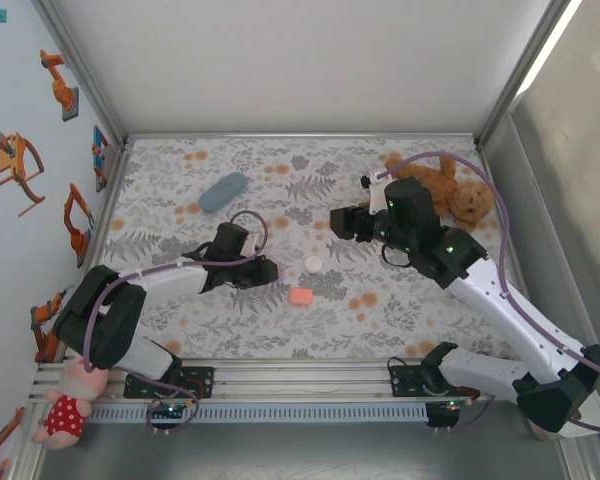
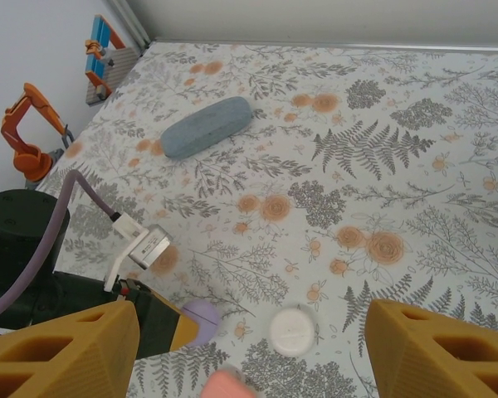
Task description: Insert wireless bluetooth earbuds into charging case
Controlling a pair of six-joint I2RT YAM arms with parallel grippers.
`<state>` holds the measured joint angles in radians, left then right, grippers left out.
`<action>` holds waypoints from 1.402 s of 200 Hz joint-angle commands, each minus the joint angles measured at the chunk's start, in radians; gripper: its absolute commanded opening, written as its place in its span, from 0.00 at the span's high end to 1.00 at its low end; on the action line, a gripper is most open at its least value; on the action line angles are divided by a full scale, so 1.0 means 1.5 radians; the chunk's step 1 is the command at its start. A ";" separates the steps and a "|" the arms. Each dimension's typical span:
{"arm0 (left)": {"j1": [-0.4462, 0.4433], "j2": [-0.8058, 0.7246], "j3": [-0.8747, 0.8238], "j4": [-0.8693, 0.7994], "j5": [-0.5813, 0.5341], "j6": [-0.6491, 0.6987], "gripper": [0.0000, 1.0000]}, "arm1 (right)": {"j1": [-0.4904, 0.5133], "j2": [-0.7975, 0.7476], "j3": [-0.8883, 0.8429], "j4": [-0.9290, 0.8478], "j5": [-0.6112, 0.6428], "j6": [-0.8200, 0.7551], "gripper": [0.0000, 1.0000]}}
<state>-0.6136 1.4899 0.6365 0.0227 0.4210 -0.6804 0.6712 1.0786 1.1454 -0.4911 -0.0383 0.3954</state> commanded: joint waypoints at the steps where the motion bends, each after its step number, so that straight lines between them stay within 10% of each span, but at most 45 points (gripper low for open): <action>1: 0.004 0.015 0.015 0.021 0.017 -0.018 0.88 | -0.007 -0.011 -0.003 0.001 -0.006 0.005 0.29; 147: 0.056 -0.103 0.019 -0.045 -0.042 0.033 0.44 | -0.106 -0.025 0.013 -0.038 -0.046 -0.045 0.28; 214: 0.172 -0.363 0.024 -0.136 -0.253 0.162 0.23 | -0.256 -0.106 -0.126 0.040 0.114 -0.146 0.01; 280: 0.258 -0.418 -0.053 0.040 -0.477 0.325 0.10 | -0.410 -0.093 -0.377 0.345 0.109 -0.192 0.00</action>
<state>-0.2558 0.8654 0.6239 -0.0601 -0.1230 -0.3237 0.1001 0.9077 0.6735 -0.2306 0.1158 0.1532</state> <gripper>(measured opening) 0.887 0.997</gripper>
